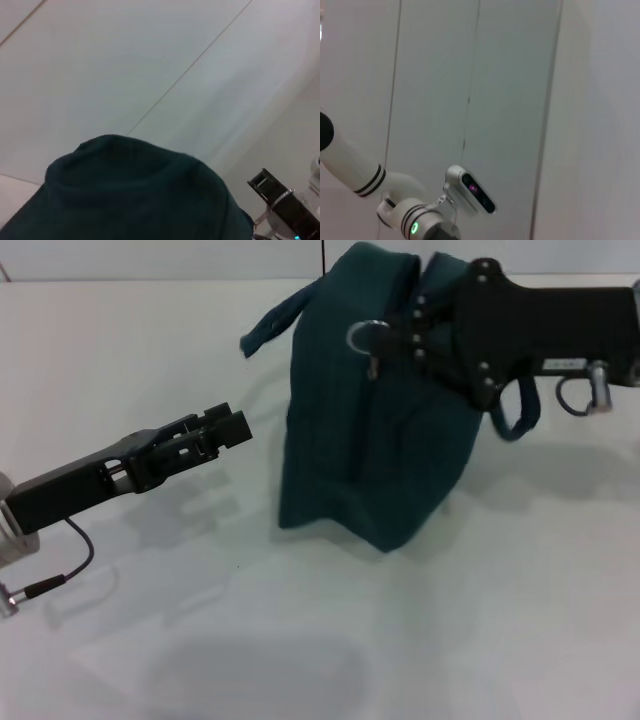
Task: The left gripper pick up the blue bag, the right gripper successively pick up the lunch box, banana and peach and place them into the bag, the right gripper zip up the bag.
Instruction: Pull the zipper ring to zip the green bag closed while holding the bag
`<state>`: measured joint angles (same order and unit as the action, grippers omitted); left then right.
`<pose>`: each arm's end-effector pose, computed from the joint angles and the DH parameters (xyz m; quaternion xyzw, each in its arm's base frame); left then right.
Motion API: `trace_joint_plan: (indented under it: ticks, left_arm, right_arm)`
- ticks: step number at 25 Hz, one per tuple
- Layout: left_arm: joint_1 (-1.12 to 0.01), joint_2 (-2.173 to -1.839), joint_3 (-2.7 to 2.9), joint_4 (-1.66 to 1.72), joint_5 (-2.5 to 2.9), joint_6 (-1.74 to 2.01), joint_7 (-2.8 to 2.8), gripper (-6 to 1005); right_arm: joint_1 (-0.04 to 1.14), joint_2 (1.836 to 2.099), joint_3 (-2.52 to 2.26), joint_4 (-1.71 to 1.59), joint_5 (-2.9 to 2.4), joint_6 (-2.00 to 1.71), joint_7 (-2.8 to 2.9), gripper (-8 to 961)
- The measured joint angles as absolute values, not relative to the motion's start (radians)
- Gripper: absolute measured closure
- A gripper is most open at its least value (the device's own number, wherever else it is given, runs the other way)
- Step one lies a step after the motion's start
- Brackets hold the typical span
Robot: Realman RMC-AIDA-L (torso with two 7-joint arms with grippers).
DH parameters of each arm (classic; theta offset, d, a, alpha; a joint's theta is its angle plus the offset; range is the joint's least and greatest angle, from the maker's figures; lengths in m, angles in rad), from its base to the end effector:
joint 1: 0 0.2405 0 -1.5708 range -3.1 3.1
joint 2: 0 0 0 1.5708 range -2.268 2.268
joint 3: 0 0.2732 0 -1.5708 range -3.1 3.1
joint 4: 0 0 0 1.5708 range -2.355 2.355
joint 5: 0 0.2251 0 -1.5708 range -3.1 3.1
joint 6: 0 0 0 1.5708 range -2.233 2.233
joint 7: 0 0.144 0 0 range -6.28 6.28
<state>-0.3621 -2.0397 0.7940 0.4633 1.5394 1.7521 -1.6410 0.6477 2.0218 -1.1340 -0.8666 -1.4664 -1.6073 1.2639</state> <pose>-0.3011 0.2911 0.0055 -0.7955 -0.3962 -0.4562 0.0466 0.1376 0.3814 0.0151 -0.9325 -0.0761 0.3464 0.0688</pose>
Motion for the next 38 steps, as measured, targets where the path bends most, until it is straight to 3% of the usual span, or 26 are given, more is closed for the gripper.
trace_joint_plan:
  ticks: [13, 29, 38]
  left_arm:
    - [-0.400, -2.081, 0.795, 0.451, 1.544, 1.721, -1.628, 110]
    - [-0.472, -2.087, 0.799, 0.425, 1.562, 1.644, -1.616, 111]
    - [-0.492, -2.089, 0.802, 0.423, 1.554, 1.643, -1.614, 287]
  right_arm:
    - [0.643, 2.013, -1.110, -0.844, -1.461, -1.517, 1.319, 945]
    - [0.651, 2.018, -1.113, -0.760, -1.422, -1.512, 1.332, 944]
    - [0.651, 2.014, -1.109, -0.767, -1.395, -1.559, 1.385, 944]
